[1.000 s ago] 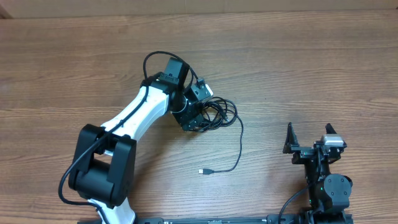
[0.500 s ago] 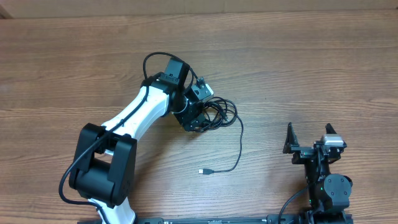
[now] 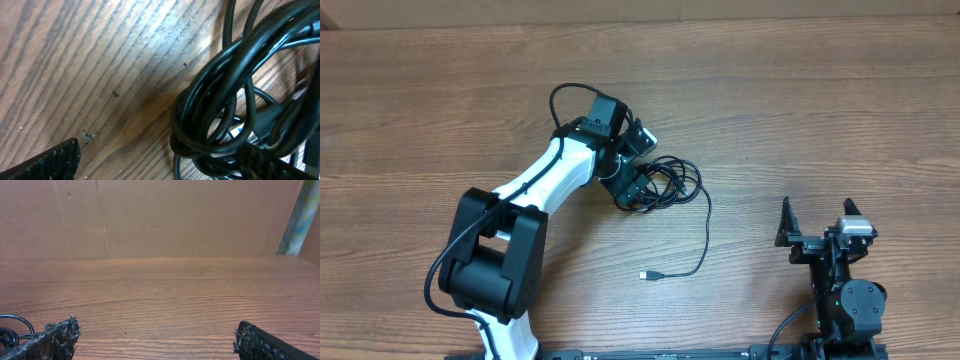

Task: Untangle cables
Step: 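Lower the left gripper and close it on the cable bundle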

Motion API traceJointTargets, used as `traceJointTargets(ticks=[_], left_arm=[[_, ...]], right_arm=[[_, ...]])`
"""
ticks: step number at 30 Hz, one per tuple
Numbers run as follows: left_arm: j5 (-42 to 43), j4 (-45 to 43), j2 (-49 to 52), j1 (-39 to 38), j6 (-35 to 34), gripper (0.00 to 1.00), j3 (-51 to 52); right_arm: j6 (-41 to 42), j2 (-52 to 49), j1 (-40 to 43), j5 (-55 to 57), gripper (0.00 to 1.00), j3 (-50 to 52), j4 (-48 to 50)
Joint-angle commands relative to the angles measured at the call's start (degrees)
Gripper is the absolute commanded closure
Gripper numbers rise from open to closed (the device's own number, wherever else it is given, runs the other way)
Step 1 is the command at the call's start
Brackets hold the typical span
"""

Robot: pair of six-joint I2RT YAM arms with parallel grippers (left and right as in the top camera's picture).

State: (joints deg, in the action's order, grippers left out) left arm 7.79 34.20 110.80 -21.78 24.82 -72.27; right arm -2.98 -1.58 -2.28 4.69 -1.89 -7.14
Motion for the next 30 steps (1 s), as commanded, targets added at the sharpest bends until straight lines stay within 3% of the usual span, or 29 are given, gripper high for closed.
traceJointTargets(ticks=[1, 3, 6, 11, 16, 17, 19, 21, 25, 30], left_arm=[[-1.1, -0.2, 0.5, -0.3, -1.6, 0.04, -0.8], [-1.1, -0.2, 0.5, -0.3, -1.6, 0.17, -0.8], [-1.1, -0.2, 0.5, -0.3, -1.5, 0.45, -0.8], [-0.7, -0.2, 0.5, -0.3, -1.5, 0.71, -0.8], [-0.7, -0.2, 0.5, -0.3, -1.6, 0.69, -0.8], [-0.7, -0.2, 0.5, -0.4, -1.6, 0.63, -0.8], [0.2, 0.2, 0.5, -0.4, -1.6, 0.28, -0.8], [1.8, 0.3, 0.5, -0.4, -1.5, 0.15, -0.5], [2.8, 0.4, 0.5, -0.4, -1.7, 0.22, -0.2], [2.8, 0.3, 0.5, -0.4, -1.7, 0.56, -0.2]], right_arm=[[-0.1, 0.4, 0.2, -0.3, 0.00, 0.2, 0.2], [-0.1, 0.5, 0.2, -0.3, 0.00, 0.2, 0.2], [-0.1, 0.5, 0.2, -0.3, 0.00, 0.2, 0.2], [-0.1, 0.4, 0.2, -0.3, 0.00, 0.2, 0.2], [-0.1, 0.4, 0.2, -0.3, 0.00, 0.2, 0.2], [-0.1, 0.4, 0.2, -0.3, 0.00, 0.2, 0.2], [-0.1, 0.4, 0.2, -0.3, 0.00, 0.2, 0.2], [-0.1, 0.4, 0.2, -0.3, 0.00, 0.2, 0.2], [-0.1, 0.5, 0.2, -0.3, 0.00, 0.2, 0.2], [-0.1, 0.4, 0.2, -0.3, 0.00, 0.2, 0.2]])
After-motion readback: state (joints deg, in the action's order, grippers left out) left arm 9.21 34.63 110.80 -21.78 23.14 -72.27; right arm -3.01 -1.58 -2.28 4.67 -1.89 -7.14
